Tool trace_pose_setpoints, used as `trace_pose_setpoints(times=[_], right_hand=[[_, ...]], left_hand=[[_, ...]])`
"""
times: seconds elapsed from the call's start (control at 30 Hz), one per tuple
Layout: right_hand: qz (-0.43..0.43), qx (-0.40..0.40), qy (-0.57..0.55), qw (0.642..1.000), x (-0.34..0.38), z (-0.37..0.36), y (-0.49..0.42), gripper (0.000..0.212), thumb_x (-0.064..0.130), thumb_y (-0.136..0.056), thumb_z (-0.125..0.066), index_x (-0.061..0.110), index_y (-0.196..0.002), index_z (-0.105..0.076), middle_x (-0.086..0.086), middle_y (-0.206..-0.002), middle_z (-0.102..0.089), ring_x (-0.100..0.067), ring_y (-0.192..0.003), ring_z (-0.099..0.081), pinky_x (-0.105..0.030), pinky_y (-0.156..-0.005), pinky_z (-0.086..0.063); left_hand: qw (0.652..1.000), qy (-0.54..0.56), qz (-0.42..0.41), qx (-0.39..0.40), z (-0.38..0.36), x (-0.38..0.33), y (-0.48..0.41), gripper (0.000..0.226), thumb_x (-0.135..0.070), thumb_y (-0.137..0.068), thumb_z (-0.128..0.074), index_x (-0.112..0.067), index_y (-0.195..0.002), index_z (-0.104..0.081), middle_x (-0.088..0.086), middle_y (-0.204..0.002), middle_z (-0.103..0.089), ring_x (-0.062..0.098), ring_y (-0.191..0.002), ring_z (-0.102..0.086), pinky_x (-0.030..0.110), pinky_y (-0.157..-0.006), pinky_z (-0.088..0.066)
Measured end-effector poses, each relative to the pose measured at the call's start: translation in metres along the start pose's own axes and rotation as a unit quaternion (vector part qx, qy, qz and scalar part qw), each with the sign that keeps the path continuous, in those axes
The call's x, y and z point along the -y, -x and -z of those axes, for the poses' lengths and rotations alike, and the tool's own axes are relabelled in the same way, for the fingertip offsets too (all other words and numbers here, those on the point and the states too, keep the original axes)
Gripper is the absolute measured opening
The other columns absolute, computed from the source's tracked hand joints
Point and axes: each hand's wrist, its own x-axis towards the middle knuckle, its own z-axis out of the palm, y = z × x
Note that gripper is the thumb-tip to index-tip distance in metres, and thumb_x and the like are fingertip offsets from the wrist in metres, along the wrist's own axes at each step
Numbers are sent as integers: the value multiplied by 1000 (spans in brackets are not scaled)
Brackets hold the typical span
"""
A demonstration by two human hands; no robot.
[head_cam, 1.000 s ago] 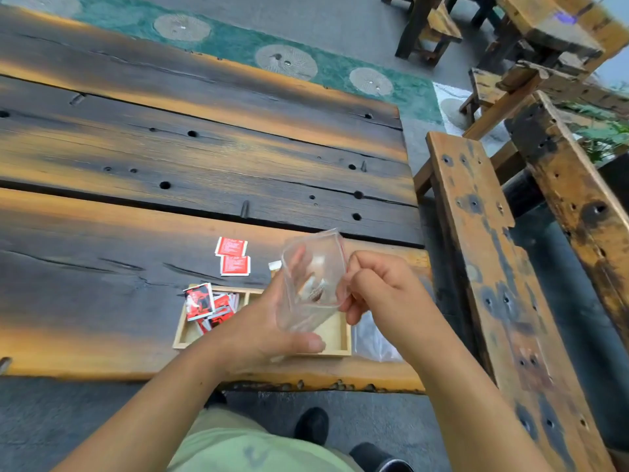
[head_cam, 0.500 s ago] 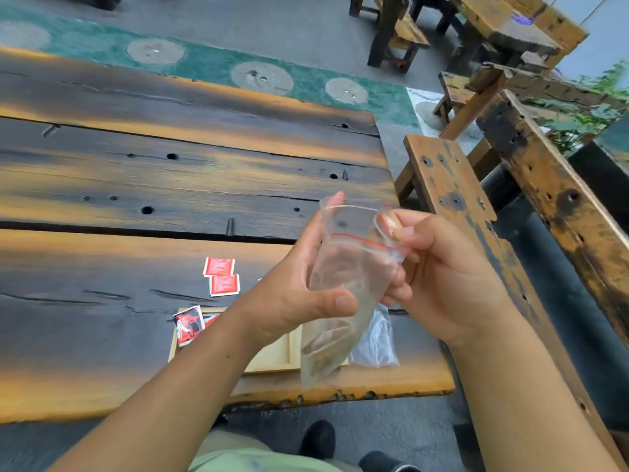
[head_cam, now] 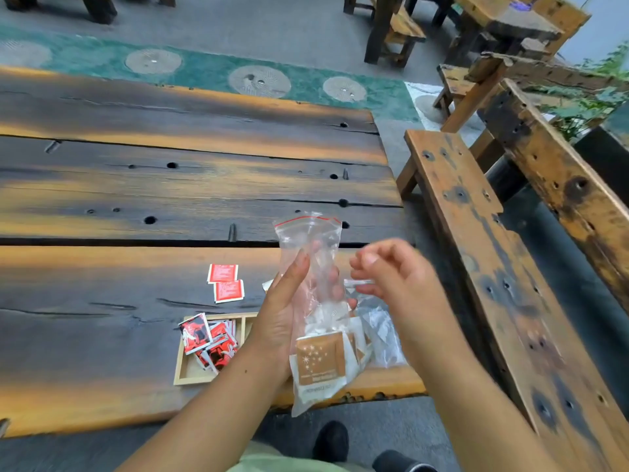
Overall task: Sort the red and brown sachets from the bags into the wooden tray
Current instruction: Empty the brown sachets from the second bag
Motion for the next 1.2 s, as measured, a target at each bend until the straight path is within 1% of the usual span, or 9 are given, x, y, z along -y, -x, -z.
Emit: trace_pose_setpoints(times=[0.13, 0.23, 0.4, 0.53, 0.63, 0.73, 0.83, 1.1, 1.2], right_hand=[[-192, 105, -71, 973, -57, 0, 19, 39, 50, -86, -67, 23, -114, -66, 1, -110, -75, -17, -104, -70, -48, -102, -51], [-303, 177, -210, 912, -83, -4, 41, 48, 39, -90, -64, 7, -125, -62, -17, -120, -72, -32, -106, -69, -47, -92, -56], [-350, 153, -260, 887, -105, -17, 64, 43, 30, -88, -69, 6, -123, -64, -25, -116, -72, -41, -105, -70, -51, -85, -60], [-403, 105, -274, 867, -117, -21, 72, 43, 24, -83, -70, 1, -119, -66, -22, -108, -75, -34, -95, -75, -40, -71, -63], [-440, 71, -309, 840, -125, -20, 76, 47, 23, -78, -72, -3, -117, -66, -24, -107, -75, -35, -93, -75, -40, -71, -63], [-462, 50, -336, 819, -130, -20, 76, 43, 20, -80, -71, -5, -115, -67, -25, -104, -75, -32, -84, -76, -37, -66, -64], [-479, 29, -361, 799, -132, -18, 74, 29, 16, -91, -66, -5, -110, -68, -26, -98, -75, -27, -68, -75, -33, -58, -62], [-496, 26, -393, 774, -129, -15, 61, 34, 20, -89, -69, -1, -115, -67, -22, -110, -74, -32, -95, -75, -34, -69, -64], [-497, 22, -410, 764, -129, -17, 59, 36, 18, -87, -70, -3, -117, -66, -25, -113, -73, -34, -97, -73, -33, -64, -64]], left_hand=[[996, 68, 51, 9, 15, 9, 0, 56, -37, -66, -88, -11, -113, -71, 10, -85, -65, 23, -67, -67, 38, -64, -58], [994, 59, 80, -37, 29, 24, -2, 53, -38, -60, -91, -11, -102, -74, 9, -82, -65, 24, -64, -65, 38, -68, -56], [985, 46, 127, -106, 54, 56, -4, 37, -43, -79, -69, -6, -80, -76, 11, -70, -62, 24, -56, -64, 40, -74, -50], [979, 33, 175, -101, 78, 80, -9, 50, -46, -54, -91, -6, -81, -76, 13, -73, -64, 26, -60, -66, 40, -72, -54], [969, 74, 210, -106, 93, 97, -9, 63, -43, -55, -93, -4, -98, -69, 13, -80, -65, 25, -68, -68, 41, -76, -56], [957, 108, 242, -119, 102, 108, -8, 59, -50, -78, -73, -8, -116, -58, 11, -86, -65, 24, -75, -69, 43, -85, -54], [944, 133, 277, -119, 104, 113, -7, 54, -59, -91, -51, -9, -107, -63, 12, -86, -67, 28, -76, -71, 42, -85, -53], [937, 105, 303, -138, 116, 113, -13, 62, -61, -83, -62, -3, -101, -71, 18, -105, -66, 41, -97, -63, 51, -97, -43], [929, 112, 312, -168, 118, 111, -14, 70, -61, -76, -69, 6, -100, -73, 22, -108, -68, 37, -110, -61, 51, -113, -35]])
